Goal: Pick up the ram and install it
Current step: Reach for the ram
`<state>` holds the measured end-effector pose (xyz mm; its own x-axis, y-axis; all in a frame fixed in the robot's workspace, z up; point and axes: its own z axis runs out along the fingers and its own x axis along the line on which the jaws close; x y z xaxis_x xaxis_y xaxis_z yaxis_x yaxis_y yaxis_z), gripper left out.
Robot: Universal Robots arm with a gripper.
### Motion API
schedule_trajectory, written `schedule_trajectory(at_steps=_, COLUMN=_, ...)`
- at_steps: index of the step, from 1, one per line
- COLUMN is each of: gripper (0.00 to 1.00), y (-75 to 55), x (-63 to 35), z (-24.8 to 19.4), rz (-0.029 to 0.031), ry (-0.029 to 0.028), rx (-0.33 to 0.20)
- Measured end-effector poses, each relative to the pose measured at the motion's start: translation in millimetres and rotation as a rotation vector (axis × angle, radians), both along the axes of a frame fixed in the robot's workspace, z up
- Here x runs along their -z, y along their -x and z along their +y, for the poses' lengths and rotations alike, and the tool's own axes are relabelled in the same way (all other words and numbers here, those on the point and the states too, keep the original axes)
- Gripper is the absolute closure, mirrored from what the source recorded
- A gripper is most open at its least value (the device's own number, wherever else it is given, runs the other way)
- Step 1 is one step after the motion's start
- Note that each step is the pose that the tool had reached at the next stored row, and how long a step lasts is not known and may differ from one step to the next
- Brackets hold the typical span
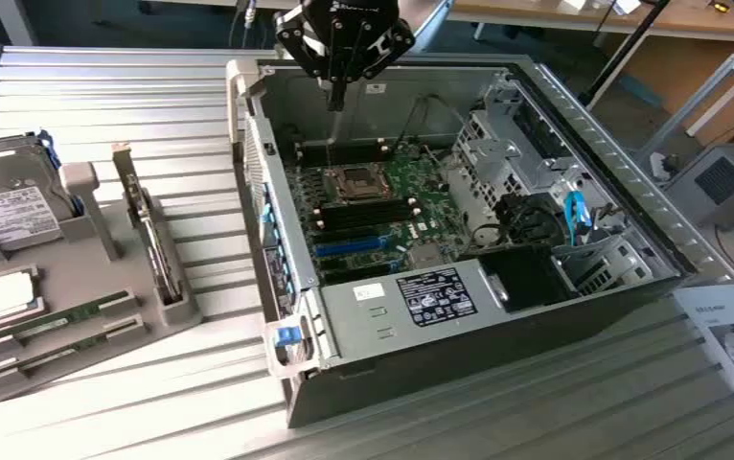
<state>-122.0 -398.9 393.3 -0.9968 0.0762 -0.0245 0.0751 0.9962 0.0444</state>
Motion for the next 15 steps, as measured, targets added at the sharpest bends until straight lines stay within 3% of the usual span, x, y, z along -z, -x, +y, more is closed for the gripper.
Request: schedule_trajectory(at_steps=15, gripper=0.89, y=2.7, x=0.1, z=0.0, rz=-0.0001, ry=-0.0001, rx=0.0)
